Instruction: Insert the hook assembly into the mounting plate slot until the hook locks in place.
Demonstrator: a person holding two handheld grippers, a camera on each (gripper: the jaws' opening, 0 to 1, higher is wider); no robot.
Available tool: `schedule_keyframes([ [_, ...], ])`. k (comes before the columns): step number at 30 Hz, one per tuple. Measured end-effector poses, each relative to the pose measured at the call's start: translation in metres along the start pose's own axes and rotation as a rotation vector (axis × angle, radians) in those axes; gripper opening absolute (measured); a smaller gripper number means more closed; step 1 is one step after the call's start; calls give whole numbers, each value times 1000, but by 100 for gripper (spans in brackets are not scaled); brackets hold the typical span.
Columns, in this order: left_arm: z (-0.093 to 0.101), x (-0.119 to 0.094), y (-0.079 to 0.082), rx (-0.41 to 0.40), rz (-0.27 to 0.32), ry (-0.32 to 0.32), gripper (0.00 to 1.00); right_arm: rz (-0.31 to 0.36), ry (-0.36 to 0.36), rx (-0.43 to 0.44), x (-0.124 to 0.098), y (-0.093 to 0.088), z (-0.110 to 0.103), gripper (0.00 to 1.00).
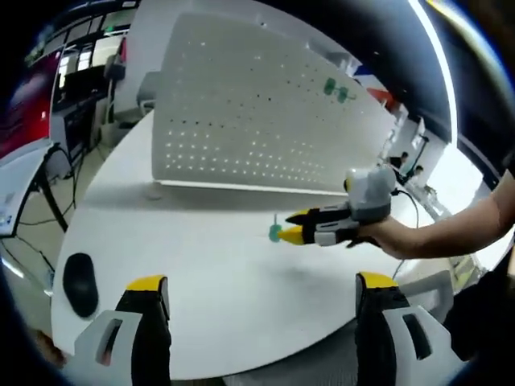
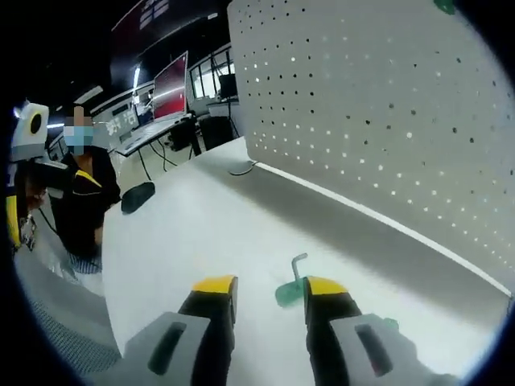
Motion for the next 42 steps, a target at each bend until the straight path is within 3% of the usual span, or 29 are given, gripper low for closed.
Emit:
schedule_keyframes([
  [3, -2, 2, -1, -1, -7, 1, 97, -8, -12, 25, 7, 0, 5, 29],
  [5, -3, 3, 0, -2, -11, -2, 97, -11, -12, 91, 11, -2, 7, 28],
  [16, -4, 9, -1, -14, -21, -10, 97, -44, -40, 70, 29, 3, 9, 16],
  [22, -7, 9, -1, -18, -21, -5, 96, -84, -70, 74, 34, 4, 17, 4],
  [27, -6, 9, -2, -19, -21, -7, 96, -91, -81, 63, 32, 6, 19, 3],
  [37, -3, 11, 1, -14, -14, -15, 96, -70, -81, 45, 23, 8, 17, 0],
  [42, -2, 10, 5, -9, -3, -14, 96, -8, -99, 43, 12, 22, 17, 0],
])
Point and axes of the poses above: the point that each gripper's makers call its tool centre point, and the gripper's own axes: x roughly forward along the fingers, z roughly to its right, y roughly out of its top, the point moved 3 cm from there along -x, roughly backward along the fingers, and after that the axes turned 5 degrees about y, right-handed, at the moved point
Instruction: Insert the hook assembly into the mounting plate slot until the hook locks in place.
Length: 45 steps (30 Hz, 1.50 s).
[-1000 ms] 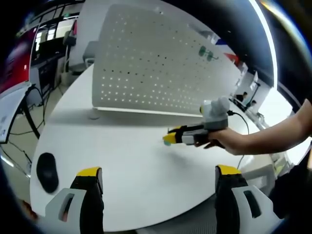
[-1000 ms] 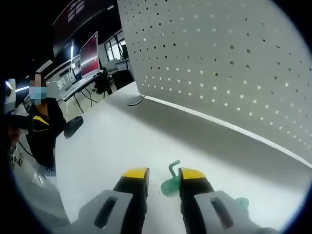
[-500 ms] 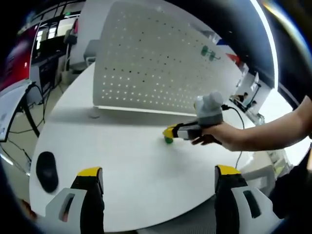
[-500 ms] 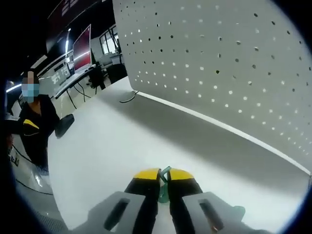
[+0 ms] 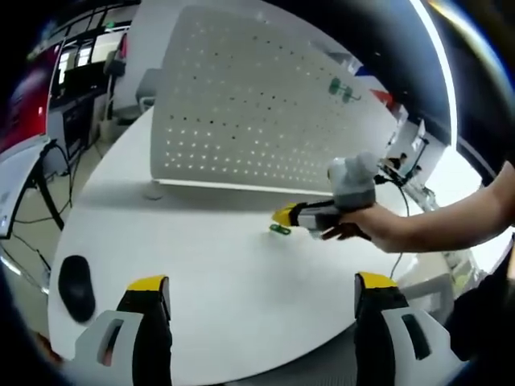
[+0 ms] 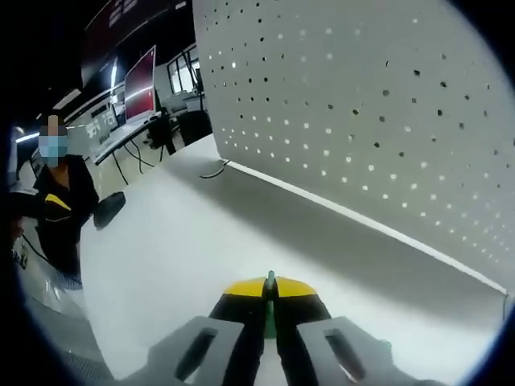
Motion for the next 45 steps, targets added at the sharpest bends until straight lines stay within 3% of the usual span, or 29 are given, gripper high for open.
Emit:
schedule_keyframes([
  [16, 7, -9, 17, 17, 54, -6, 96, 201, 40, 109, -43, 47, -19, 0],
  [19, 10, -10, 21, 22, 62, -9, 95, 280, 83, 200, -57, 61, -30, 0],
  [24, 12, -8, 24, -9, 64, -15, 91, 353, 142, 199, -85, 76, -59, 0],
  [33, 25, -2, 34, -26, 73, -51, 85, 449, 198, 226, -124, 83, -98, 0],
  [38, 37, 1, 39, -74, 71, -97, 82, 501, 231, 213, -136, 87, -114, 0],
  [45, 45, -1, 47, -147, 111, -136, 73, 541, 259, 193, -147, 86, -131, 0],
])
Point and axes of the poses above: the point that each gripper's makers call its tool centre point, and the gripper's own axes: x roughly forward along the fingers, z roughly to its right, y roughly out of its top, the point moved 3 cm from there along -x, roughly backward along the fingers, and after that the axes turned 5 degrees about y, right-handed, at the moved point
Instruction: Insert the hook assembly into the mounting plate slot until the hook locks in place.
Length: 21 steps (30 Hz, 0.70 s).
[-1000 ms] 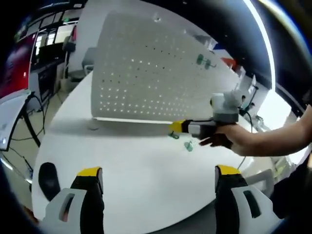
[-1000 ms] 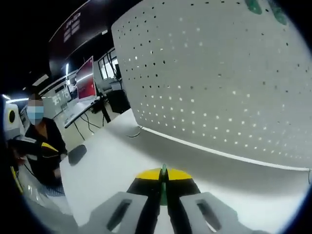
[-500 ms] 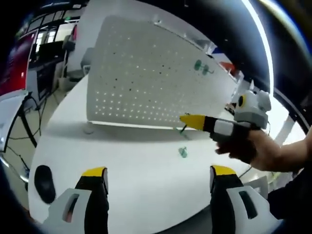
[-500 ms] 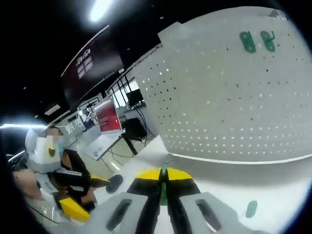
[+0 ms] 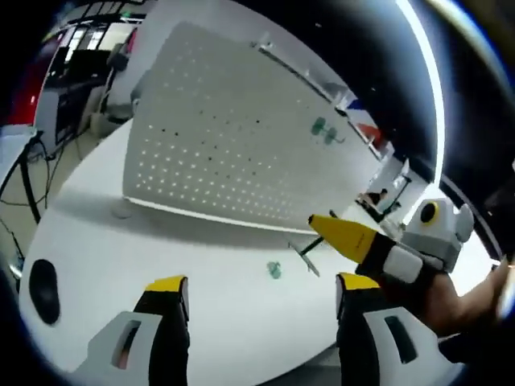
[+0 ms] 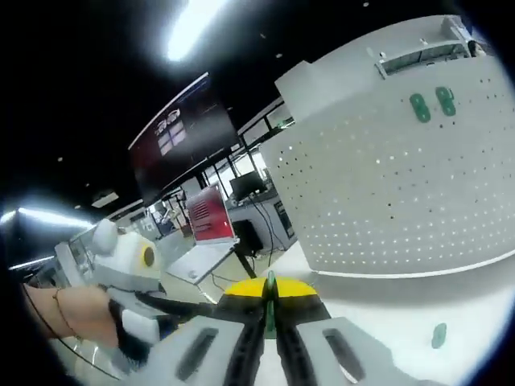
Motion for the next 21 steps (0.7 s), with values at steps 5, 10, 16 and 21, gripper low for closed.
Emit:
schedule_keyframes([
  [5, 4, 0, 2, -10, 12, -19, 62, 28, 16, -23, -2, 1, -11, 0],
  [10, 15, 1, 3, -59, 16, -75, 49, 59, 26, -29, -4, 6, -15, 0],
  [16, 26, 0, 3, -116, 17, -147, 30, 71, 22, -32, -4, 7, -17, 0],
  [21, 36, -2, 4, -206, 24, -209, 16, 79, 22, -53, -5, 9, -20, 0],
])
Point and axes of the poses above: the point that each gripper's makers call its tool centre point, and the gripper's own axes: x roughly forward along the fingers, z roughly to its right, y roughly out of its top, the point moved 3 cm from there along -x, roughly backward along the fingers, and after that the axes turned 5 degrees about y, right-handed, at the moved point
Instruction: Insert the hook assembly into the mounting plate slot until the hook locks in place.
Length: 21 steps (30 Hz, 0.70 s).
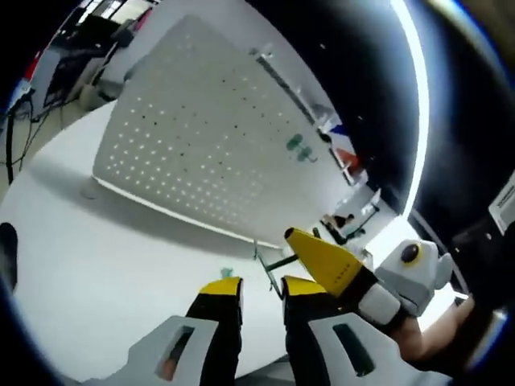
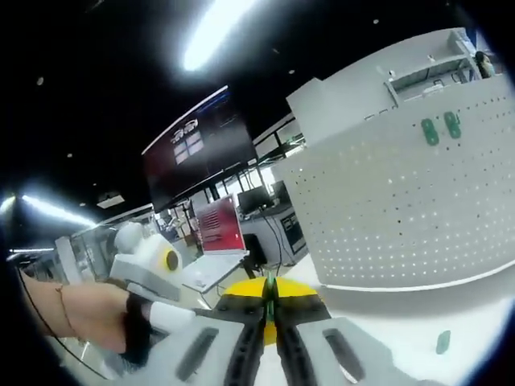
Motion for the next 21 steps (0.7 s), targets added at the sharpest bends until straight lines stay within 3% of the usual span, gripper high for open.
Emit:
schedule_keyframes([
  [6, 8, -1, -1, -1, -8, -28, 6, -3, 7, -25, -2, 0, -4, 0],
  [14, 12, -1, -1, -26, -4, -38, 4, 6, 12, -65, -5, 4, -6, 0],
  [21, 16, -4, 3, 32, 15, -11, 1, 12, 15, -103, -10, 7, -10, 0],
])
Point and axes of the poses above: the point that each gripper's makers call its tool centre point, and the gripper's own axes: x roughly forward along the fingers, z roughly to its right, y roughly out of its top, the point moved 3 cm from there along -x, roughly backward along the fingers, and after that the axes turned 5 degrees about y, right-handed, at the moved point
